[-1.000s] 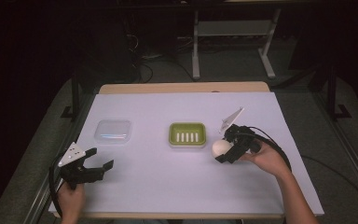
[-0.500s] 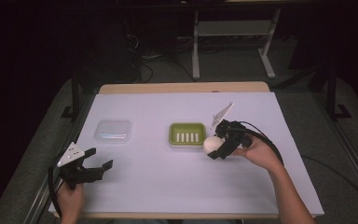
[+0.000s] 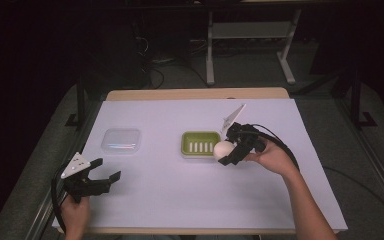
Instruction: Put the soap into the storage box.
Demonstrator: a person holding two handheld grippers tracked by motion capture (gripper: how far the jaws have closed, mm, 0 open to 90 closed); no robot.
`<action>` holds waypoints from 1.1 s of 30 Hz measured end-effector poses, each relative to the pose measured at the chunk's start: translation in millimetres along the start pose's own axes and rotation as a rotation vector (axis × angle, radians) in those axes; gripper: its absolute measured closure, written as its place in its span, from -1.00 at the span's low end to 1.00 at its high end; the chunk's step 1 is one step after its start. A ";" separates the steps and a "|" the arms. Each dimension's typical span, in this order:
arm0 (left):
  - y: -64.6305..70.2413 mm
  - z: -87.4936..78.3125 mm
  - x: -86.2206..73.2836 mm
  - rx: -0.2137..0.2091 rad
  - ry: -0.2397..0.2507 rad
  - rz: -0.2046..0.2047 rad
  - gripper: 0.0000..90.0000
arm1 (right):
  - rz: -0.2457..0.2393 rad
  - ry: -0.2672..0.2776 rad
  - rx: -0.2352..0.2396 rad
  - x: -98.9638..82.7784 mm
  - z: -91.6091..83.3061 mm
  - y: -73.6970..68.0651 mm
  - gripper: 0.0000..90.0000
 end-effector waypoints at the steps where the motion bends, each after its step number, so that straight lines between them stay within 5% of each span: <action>1: -0.1 -0.1 0.0 0.000 0.000 0.001 -0.68 | -0.004 0.004 0.004 1.6 -0.2 0.2 -0.47; 33: 1.1 0.5 1.2 -0.005 0.004 0.002 -0.68 | -0.038 0.017 0.019 42.7 -4.2 5.0 -0.47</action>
Point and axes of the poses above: each handheld gripper's, and its own axes: z roughly forward along the jaws, x roughly out of its top, y roughly to its right, the point moved 8 cm from there along z, roughly forward along the jaws, and after that the axes turned 15 degrees about z, right-handed, at the moved point
